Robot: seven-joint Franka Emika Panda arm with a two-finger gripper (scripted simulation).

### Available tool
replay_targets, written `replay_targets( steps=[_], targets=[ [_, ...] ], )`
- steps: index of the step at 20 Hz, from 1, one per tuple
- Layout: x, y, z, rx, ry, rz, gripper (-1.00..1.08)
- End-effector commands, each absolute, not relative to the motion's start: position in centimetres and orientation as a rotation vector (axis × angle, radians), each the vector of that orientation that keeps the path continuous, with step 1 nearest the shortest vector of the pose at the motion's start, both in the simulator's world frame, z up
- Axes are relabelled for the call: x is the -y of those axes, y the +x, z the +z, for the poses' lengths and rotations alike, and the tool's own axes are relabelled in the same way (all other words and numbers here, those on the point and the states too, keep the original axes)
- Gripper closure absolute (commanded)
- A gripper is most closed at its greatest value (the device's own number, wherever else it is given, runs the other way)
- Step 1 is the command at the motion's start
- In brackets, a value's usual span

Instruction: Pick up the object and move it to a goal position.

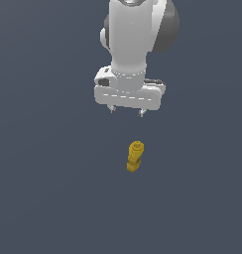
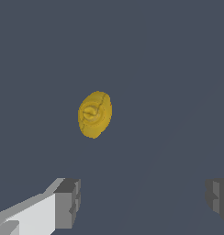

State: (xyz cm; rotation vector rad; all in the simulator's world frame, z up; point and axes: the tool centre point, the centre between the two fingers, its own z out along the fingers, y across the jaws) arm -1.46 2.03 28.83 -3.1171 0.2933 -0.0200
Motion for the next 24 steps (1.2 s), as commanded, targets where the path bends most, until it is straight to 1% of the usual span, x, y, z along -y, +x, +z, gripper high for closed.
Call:
replay_targets(
  steps=[1,12,24],
  targets=[
    [-2.6,-0.4,27.9,-0.375,-3.108,-0.016,-0.92],
    [-5.2,3.5,23.8,-0.713,-3.055,-0.003,-0.92],
    [-6.3,4.9,22.0,-0.841,-3.027,0.000,-0.92]
  ],
)
